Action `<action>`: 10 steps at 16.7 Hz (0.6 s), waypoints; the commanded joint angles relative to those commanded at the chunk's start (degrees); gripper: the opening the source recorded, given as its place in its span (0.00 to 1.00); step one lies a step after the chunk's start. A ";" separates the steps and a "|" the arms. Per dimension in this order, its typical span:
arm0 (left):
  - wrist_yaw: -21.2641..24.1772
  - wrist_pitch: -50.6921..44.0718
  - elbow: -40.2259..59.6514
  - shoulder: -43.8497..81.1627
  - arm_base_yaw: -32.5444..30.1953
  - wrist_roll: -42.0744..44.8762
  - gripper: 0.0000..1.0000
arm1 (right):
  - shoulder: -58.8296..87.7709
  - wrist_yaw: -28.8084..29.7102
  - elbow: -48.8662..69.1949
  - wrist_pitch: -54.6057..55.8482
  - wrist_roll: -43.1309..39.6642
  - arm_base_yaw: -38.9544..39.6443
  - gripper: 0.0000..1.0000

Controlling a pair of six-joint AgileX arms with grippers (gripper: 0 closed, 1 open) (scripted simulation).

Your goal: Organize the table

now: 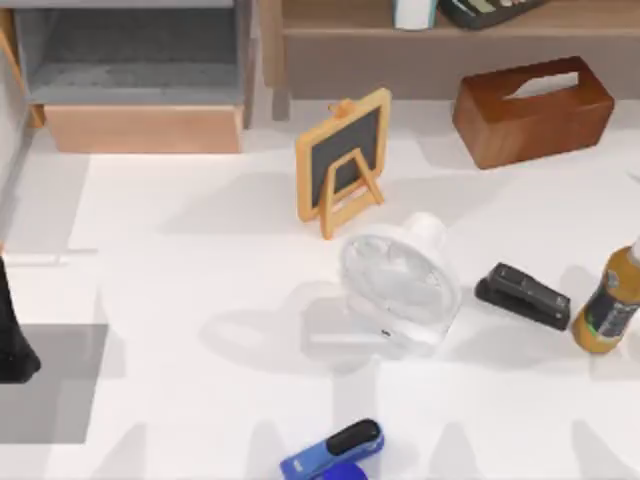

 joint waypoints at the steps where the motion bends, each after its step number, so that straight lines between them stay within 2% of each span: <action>1: 0.00 0.00 0.00 0.00 0.00 0.00 1.00 | 0.00 0.00 0.00 0.00 0.00 0.00 1.00; 5: -0.36 -1.70 2.61 2.97 0.83 0.49 1.00 | 0.00 0.00 0.00 0.00 0.00 0.00 1.00; 10: -1.29 -10.10 16.19 18.09 4.07 2.72 1.00 | 0.00 0.00 0.00 0.00 0.00 0.00 1.00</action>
